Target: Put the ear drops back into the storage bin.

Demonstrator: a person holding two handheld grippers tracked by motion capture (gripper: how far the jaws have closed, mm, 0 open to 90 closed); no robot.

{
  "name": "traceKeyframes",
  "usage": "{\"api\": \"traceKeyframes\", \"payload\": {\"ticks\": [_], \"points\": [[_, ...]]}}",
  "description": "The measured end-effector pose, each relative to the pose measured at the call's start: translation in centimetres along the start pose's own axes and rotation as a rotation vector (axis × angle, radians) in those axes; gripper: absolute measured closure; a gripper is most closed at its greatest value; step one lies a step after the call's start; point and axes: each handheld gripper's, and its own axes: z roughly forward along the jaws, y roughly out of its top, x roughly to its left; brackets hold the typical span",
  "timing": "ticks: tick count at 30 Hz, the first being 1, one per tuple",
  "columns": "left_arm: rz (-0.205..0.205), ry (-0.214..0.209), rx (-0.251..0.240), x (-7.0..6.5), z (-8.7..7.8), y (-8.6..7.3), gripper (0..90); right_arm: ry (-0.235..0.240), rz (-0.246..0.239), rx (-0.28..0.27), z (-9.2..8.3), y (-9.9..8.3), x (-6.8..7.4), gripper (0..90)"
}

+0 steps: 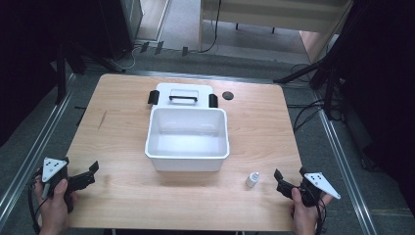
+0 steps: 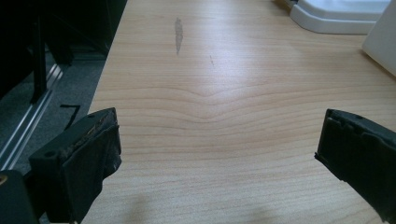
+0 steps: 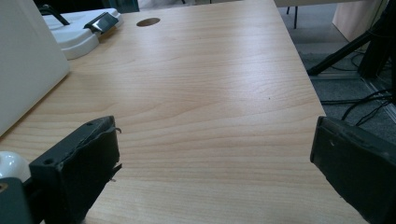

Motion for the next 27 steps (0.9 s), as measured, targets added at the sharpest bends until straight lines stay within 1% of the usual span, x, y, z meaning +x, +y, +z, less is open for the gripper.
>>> {"api": "traceKeyframes", "payload": {"ticks": [8, 10, 11, 12, 15, 17, 18, 19, 20, 21, 22, 23, 24, 27], "points": [[0.003, 0.003, -0.004, 0.0, 0.0, 0.0, 0.1, -0.001, 0.002, -0.006, -0.1, 0.0, 0.0, 1.4], [0.003, 0.003, -0.004, 0.0, 0.0, 0.0, 0.1, -0.004, 0.000, -0.008, -0.1, 0.0, 0.0, 4.3], [0.001, 0.003, -0.003, 0.0, 0.0, 0.0, 0.1, -0.011, 0.004, -0.010, -0.1, 0.0, 0.0, 7.3], [0.001, 0.003, -0.003, 0.0, 0.0, 0.0, 0.1, -0.011, 0.004, -0.010, -0.1, 0.0, 0.0, 7.3], [0.003, 0.002, -0.003, 0.0, 0.0, 0.0, 0.1, -0.002, 0.018, -0.009, -0.2, 0.0, -0.2, 8.2], [0.005, 0.004, -0.003, 0.0, 0.0, 0.0, 0.1, 0.017, 0.033, 0.001, -0.3, 0.2, -0.4, 8.5], [0.005, 0.004, -0.003, 0.0, 0.0, 0.0, 0.1, 0.034, 0.044, 0.022, -0.3, 0.3, -0.6, 11.0], [0.005, 0.004, -0.003, 0.0, 0.0, 0.0, 0.1, 0.034, 0.044, 0.022, -0.3, 0.3, -0.6, 11.0], [0.005, 0.004, -0.003, 0.0, 0.0, 0.0, 0.1, 0.039, 0.040, 0.031, -0.3, 0.4, -0.6, 12.4], [0.004, 0.003, -0.005, 0.0, 0.0, 0.0, 0.1, 0.051, -0.011, 0.071, -0.4, 0.6, -0.4, 12.5], [0.004, 0.003, -0.005, 0.0, 0.0, 0.0, 0.1, 0.051, -0.011, 0.071, -0.4, 0.6, -0.4, 12.5], [0.001, 0.001, -0.003, 0.0, 0.0, 0.0, 0.1, 0.067, -0.049, 0.107, -0.6, 0.9, -0.2, 12.4], [0.001, 0.001, -0.003, 0.0, 0.0, 0.0, 0.1, 0.067, -0.049, 0.107, -0.6, 0.9, -0.2, 12.4], [0.002, 0.000, -0.004, 0.0, 0.0, 0.0, 0.1, 0.079, -0.089, 0.148, -1.0, 1.8, 0.2, 12.6]]}}
